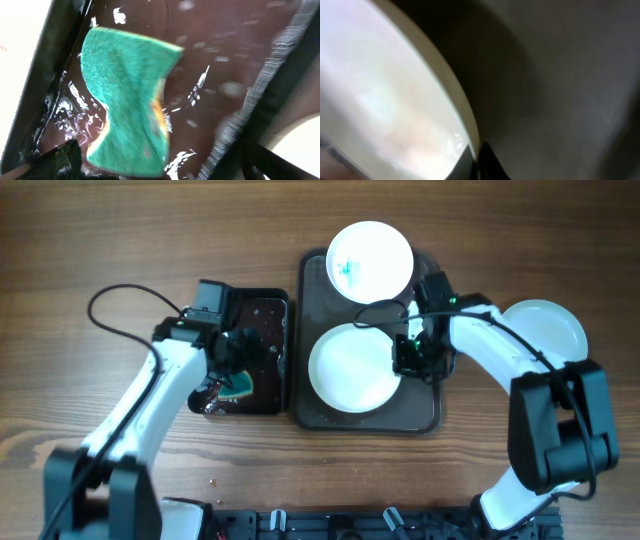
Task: Clean dirty plates on tray and stack at the side
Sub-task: 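Return the sponge to the small black tray with the left gripper, then lift the plate with the right gripper and hold it tilted to drain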
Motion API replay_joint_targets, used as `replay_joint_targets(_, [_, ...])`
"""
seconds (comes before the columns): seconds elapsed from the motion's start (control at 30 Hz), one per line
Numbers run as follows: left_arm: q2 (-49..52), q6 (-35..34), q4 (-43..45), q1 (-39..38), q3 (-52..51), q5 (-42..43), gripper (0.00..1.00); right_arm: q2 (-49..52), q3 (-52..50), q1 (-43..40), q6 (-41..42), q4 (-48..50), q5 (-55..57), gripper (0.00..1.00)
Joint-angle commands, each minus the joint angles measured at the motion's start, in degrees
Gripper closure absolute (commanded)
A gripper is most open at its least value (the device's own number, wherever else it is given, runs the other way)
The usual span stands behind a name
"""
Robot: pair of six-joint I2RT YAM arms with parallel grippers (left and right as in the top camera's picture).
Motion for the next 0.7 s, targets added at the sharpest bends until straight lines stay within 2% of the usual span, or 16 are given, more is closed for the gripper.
replay_joint_targets(0.0, [-8.13, 0.07, -1.81, 0.2, 3.87, 2.4, 0.0, -3.93, 11.67, 0.28, -1.16, -8.13, 1.4, 0.96])
replay_joint_targets(0.13, [-15.19, 0.02, -3.13, 1.88, 4.0, 2.43, 0.0, -3.91, 20.46, 3.28, -0.94, -13.62, 1.16, 0.96])
replay_joint_targets(0.23, [-20.09, 0.02, -4.33, 4.44, 4.0, 2.43, 0.0, -3.89, 23.87, 7.61, 1.09, -12.61, 1.22, 0.96])
replay_joint_targets(0.33, [-25.97, 0.02, -5.73, 8.28, 4.0, 2.45, 0.0, -3.08, 24.46, 12.44, 3.58, -8.09, 2.4, 0.96])
replay_joint_targets(0.5, [-33.55, 0.04, -7.5, 12.37, 3.98, 2.43, 0.0, 0.24, 24.46, 19.98, 7.39, 1.53, 10.64, 0.96])
replay_joint_targets(0.53, [-36.39, 0.04, -7.63, 12.98, 3.98, 2.4, 0.0, 1.6, 24.46, 22.95, 8.02, 6.99, 14.08, 0.96])
replay_joint_targets(0.67, [-39.74, 0.04, -7.76, 12.98, 3.98, 2.43, 0.0, 3.04, 24.46, 27.47, 7.82, 14.75, 24.24, 0.96])
